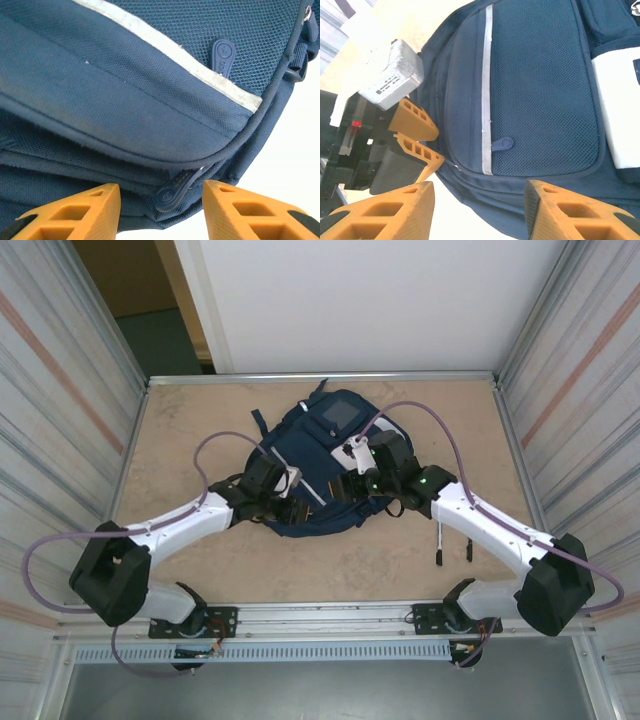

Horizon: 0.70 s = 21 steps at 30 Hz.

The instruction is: Pack the student bag

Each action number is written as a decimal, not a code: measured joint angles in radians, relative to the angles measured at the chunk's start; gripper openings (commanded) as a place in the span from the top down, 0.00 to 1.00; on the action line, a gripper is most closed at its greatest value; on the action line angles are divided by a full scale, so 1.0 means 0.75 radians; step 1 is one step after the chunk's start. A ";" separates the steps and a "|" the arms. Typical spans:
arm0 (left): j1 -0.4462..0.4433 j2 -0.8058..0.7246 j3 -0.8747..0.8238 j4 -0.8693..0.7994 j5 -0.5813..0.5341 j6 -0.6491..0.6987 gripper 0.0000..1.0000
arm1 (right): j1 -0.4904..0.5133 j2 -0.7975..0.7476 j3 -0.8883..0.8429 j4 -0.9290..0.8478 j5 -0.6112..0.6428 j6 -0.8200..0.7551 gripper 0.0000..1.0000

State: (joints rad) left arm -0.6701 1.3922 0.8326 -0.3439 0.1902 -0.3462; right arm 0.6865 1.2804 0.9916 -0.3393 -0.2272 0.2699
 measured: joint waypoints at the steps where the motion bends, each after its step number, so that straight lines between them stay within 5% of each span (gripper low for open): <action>1: 0.000 0.014 0.004 -0.001 0.004 0.021 0.54 | 0.000 -0.001 0.002 -0.003 0.001 -0.004 0.50; 15: -0.079 0.215 0.131 -0.052 0.043 0.229 0.56 | -0.001 -0.041 0.002 -0.001 0.020 -0.028 0.50; 21: -0.143 0.270 0.165 -0.091 -0.082 0.252 0.58 | -0.003 -0.089 0.002 0.000 0.044 -0.028 0.50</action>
State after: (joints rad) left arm -0.7773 1.5948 0.9565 -0.4122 0.1287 -0.1574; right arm 0.6846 1.2140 0.9928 -0.3393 -0.1940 0.2485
